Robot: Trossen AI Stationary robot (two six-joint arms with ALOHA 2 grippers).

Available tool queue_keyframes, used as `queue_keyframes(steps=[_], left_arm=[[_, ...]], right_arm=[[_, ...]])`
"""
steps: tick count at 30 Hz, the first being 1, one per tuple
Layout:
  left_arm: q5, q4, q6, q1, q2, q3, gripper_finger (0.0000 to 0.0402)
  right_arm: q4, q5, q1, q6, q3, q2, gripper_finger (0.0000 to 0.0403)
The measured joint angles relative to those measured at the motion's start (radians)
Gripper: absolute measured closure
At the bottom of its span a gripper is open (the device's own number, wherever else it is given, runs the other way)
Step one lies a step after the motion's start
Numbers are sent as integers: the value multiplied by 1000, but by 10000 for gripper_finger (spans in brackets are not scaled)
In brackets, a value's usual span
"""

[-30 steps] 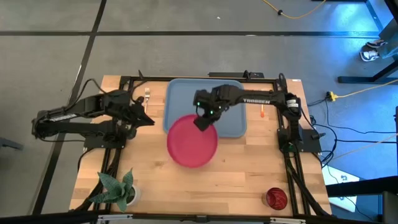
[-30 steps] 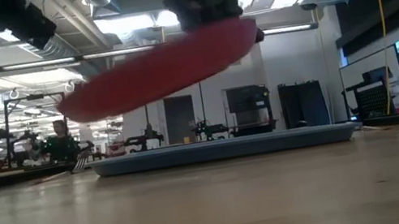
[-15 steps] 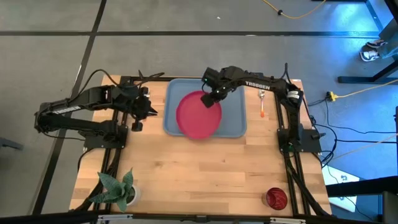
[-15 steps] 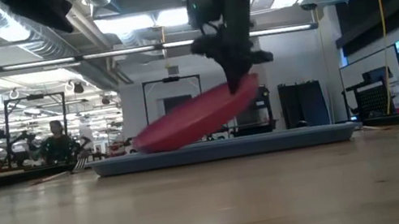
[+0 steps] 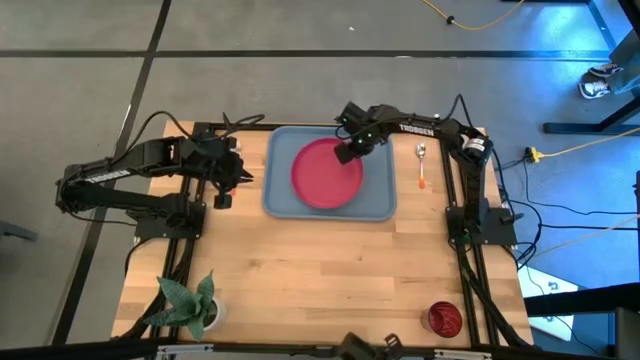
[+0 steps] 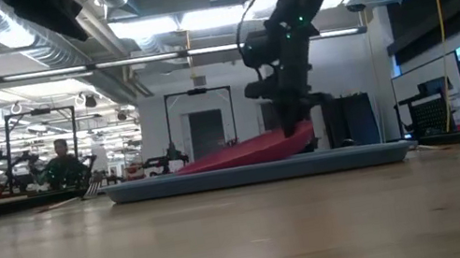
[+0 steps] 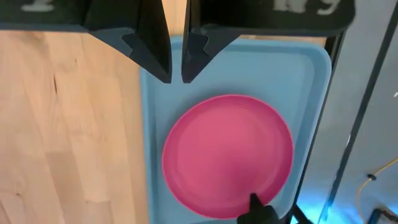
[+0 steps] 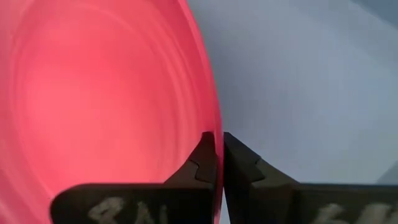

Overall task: Pick and place plate/cup/fork/spoon on tray
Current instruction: Put the pink plate on the middle of the blue serving tray, then put the orange spoon on the blue serving tray at the right of the pink plate

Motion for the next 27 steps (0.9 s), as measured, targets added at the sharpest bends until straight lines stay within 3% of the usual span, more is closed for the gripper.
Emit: queue_keyframes(steps=[7, 19, 23, 27], left_arm=[[-22, 0, -8, 0, 0, 0, 372], [-22, 0, -9, 0, 0, 0, 372], [-22, 0, -9, 0, 0, 0, 372], [-22, 1, -31, 0, 0, 0, 372]], right_arm=[[27, -5, -3, -5, -33, 0, 343], [30, -9, -4, 23, -29, -3, 334], [-38, 17, -4, 21, 25, -37, 333], [-224, 47, 6, -3, 135, -85, 332]])
